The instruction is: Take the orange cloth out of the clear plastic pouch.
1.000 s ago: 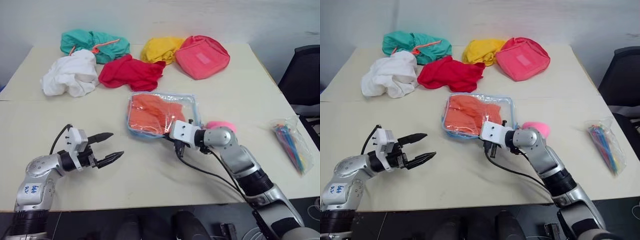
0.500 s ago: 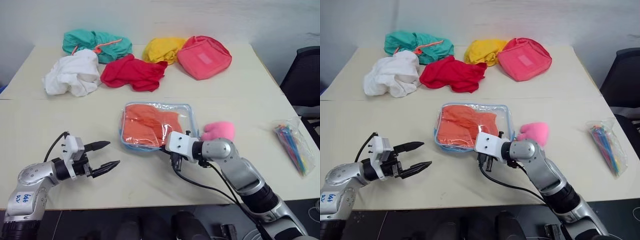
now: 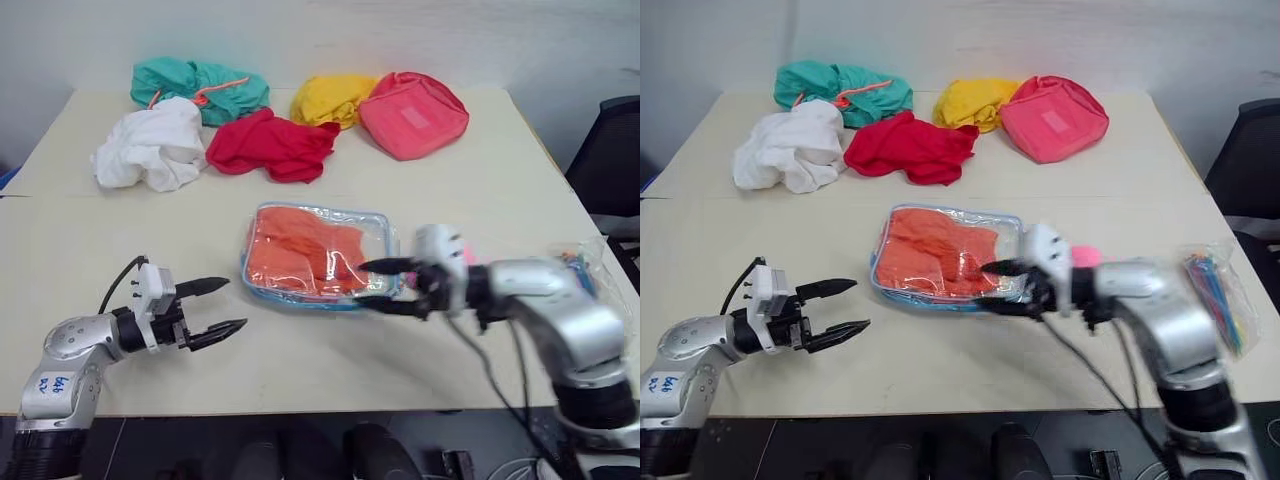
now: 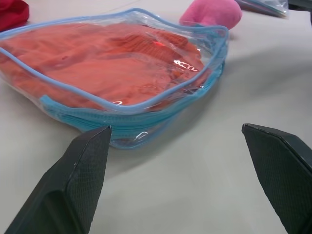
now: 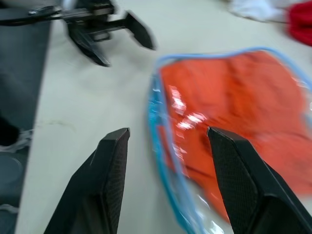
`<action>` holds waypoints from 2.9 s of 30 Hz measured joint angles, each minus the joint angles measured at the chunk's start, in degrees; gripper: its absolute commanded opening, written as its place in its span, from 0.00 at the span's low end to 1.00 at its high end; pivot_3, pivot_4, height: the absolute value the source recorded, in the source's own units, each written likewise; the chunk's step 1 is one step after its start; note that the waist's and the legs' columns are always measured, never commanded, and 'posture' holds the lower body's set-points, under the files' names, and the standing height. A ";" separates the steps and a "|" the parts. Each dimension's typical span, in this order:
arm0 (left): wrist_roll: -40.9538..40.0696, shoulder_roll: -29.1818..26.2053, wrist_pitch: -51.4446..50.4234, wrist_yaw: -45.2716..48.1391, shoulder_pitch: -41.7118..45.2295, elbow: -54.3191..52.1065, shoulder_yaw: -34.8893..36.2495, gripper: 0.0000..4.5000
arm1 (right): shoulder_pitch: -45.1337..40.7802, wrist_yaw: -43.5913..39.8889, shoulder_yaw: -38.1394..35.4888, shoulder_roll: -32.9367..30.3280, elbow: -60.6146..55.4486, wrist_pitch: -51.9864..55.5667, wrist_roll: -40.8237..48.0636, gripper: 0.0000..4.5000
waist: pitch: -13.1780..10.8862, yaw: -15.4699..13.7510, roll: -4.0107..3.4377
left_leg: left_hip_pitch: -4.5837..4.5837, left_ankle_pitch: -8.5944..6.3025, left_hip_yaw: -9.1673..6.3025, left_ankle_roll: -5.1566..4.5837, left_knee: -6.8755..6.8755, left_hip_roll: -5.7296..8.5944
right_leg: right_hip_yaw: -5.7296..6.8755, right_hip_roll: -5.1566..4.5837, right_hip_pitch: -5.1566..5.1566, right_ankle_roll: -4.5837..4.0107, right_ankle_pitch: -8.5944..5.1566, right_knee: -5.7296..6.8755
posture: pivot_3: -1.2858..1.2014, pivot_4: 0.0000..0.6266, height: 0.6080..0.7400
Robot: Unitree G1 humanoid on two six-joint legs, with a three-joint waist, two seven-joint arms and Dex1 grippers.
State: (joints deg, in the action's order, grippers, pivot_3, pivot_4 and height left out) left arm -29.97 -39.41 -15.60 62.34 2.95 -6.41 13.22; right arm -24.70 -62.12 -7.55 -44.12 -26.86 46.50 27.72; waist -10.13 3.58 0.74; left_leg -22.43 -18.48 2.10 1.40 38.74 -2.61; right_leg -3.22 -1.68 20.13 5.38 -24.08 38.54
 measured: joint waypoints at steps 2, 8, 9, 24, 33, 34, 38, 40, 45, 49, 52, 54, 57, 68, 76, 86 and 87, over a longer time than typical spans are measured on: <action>-1.26 0.00 -1.43 0.08 -0.10 -1.62 -0.08 1.00 | 2.09 -0.71 -3.20 -6.70 3.09 -0.46 -0.87 0.60 | 0.00 -0.29 0.00 | 0.01 -0.01 0.00 -0.02 -0.03 0.00 | -0.02 0.00 -0.04 0.00 0.00 -0.10 | 0.52 0.24 1.00; -3.15 0.18 -3.11 0.09 -0.80 -4.84 -0.90 1.00 | 5.10 -2.49 -1.91 -14.34 18.25 -0.33 -3.84 0.60 | 0.00 0.07 0.00 | 0.30 -0.03 0.05 -0.06 -0.17 -0.06 | -0.11 0.12 -0.44 -0.04 0.02 -0.48 | 0.52 0.24 1.00; -3.14 0.31 -3.08 0.07 -0.71 -4.80 -1.08 1.00 | 4.55 -2.66 -0.37 -14.12 19.69 -0.72 -4.21 0.60 | -0.01 0.18 0.00 | 0.30 -0.02 0.05 -0.05 -0.18 -0.08 | -0.11 0.14 -0.43 -0.04 0.02 -0.47 | 0.52 0.24 1.00; -2.63 1.10 -1.65 -1.17 1.47 -3.75 -2.51 1.00 | -2.89 -2.84 6.93 -5.85 34.58 -9.01 -7.53 0.01 | -0.01 -0.21 -0.02 | 0.24 -0.02 0.05 -0.04 -0.06 -0.07 | -0.07 0.08 -0.44 -0.04 0.02 -0.49 | 0.52 0.24 1.00; -2.43 1.47 -0.75 -2.38 1.00 -3.30 -2.04 1.00 | 9.76 -9.76 -4.45 -15.79 8.51 1.19 8.11 0.01 | -0.06 -0.60 -0.08 | 0.24 -0.02 -0.01 -0.04 -0.16 -0.09 | -0.02 0.12 -0.51 -0.04 0.02 -0.59 | 0.52 0.24 1.00; -2.43 1.47 -0.69 -2.36 0.94 -3.16 -2.04 1.00 | 10.98 -9.86 -5.31 -16.48 5.44 2.28 9.70 0.01 | -0.03 -0.57 -0.02 | 0.25 -0.02 -0.02 -0.05 -0.16 -0.10 | -0.01 0.12 -0.52 -0.04 0.02 -0.61 | 0.52 0.24 1.00; -2.37 1.48 -0.59 -2.40 0.94 -2.20 -2.03 1.00 | 12.56 -6.51 -1.58 -11.23 -1.08 1.88 11.82 0.01 | 0.01 -0.47 0.08 | 0.27 -0.03 -0.02 -0.06 -0.11 -0.07 | -0.03 0.12 -0.54 -0.04 0.03 -0.58 | 0.52 0.24 1.00; -2.23 1.49 -0.57 -2.53 1.06 -2.14 -2.17 1.00 | 12.51 -3.61 3.50 -6.30 -0.87 -1.77 9.11 0.01 | 0.01 -0.51 0.07 | 0.26 -0.03 -0.01 -0.06 -0.12 -0.05 | -0.03 0.09 -0.50 -0.04 0.03 -0.58 | 0.52 0.24 1.00; -2.14 1.76 -0.58 -2.61 1.43 -2.13 -3.14 1.00 | 11.59 -0.64 13.08 2.44 4.75 -16.24 -1.26 0.16 | 0.01 -0.50 0.07 | 0.23 -0.02 -0.01 -0.05 -0.11 -0.03 | -0.04 0.07 -0.47 -0.04 0.03 -0.58 | 0.52 0.24 1.00; -2.08 1.50 -1.37 -1.52 3.20 -2.24 -5.03 1.00 | 12.55 -0.99 17.35 6.19 9.59 -29.84 -7.80 0.43 | 0.00 -0.68 0.07 | 0.23 -0.02 -0.02 -0.04 -0.07 0.01 | -0.02 0.04 -0.48 -0.04 0.03 -0.56 | 0.52 0.24 1.00; -2.18 -1.61 -4.05 0.93 3.09 -4.12 -7.14 1.00 | 15.84 -3.54 14.19 2.49 8.81 -34.43 -7.85 0.65 | -0.01 -0.71 0.05 | 0.19 -0.03 -0.01 -0.05 -0.07 0.03 | -0.02 0.02 -0.52 -0.04 0.03 -0.56 | 0.52 0.24 1.00; -2.52 -2.70 -7.30 1.48 3.09 -6.47 -8.32 1.00 | 18.69 -6.06 8.98 -2.26 7.74 -35.56 -6.28 0.78 | -0.01 -0.86 0.04 | 0.21 -0.04 -0.02 -0.08 -0.07 0.04 | -0.01 0.00 -0.60 -0.04 0.03 -0.59 | 0.52 0.24 1.00; -4.22 -2.64 -14.44 -0.73 3.95 -9.32 -11.12 1.00 | 22.52 -9.86 3.33 -7.53 4.94 -35.30 -2.98 0.78 | -0.01 -1.07 0.04 | 0.27 -0.05 -0.05 -0.10 -0.08 0.00 | -0.02 0.07 -0.67 -0.04 0.03 -0.66 | 0.52 0.24 1.00; -0.30 14.75 -24.19 -14.19 14.63 -6.25 -25.67 1.00 | 5.05 -8.01 8.41 -6.26 34.26 -67.92 -22.63 0.78 | -0.02 -0.97 0.03 | 0.31 -0.05 0.07 -0.10 0.31 -0.05 | -0.15 0.23 -0.64 0.01 0.08 -0.53 | 0.52 0.24 1.00; 1.79 20.22 -26.33 -18.36 16.97 -4.48 -28.68 0.67 | -14.07 0.48 18.50 1.57 56.47 -90.35 -36.87 0.66 | -0.03 -0.18 -0.01 | 0.30 -0.04 0.10 -0.09 0.37 -0.13 | -0.13 0.22 -0.60 0.01 0.08 -0.42 | 0.52 0.24 1.00; 4.15 18.63 -25.74 -17.84 16.92 -3.27 -29.58 0.05 | -21.97 2.87 26.40 4.96 69.57 -102.18 -41.91 0.00 | -0.03 -0.20 -0.02 | 0.31 -0.03 0.08 -0.09 0.41 -0.11 | -0.10 0.15 -0.62 0.01 0.08 -0.11 | 0.52 0.24 1.00; 4.04 18.76 -25.75 -17.84 16.92 -2.96 -29.35 0.01 | -22.24 2.90 26.81 4.98 70.14 -102.69 -41.90 0.00 | -0.03 -0.18 -0.02 | 0.31 -0.03 0.07 -0.08 0.41 -0.12 | -0.09 0.15 -0.62 0.01 0.08 -0.10 | 0.52 0.24 1.00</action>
State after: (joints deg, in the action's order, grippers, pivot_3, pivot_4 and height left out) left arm -25.94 -20.64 -41.35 44.50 19.87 -9.38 -16.12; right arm -46.94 -59.21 19.26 -39.13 43.28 -56.19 -14.18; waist -10.16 3.40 0.72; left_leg -22.12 -18.51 2.18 1.32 39.15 -2.72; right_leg -3.30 -1.53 19.51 5.38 -24.00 38.44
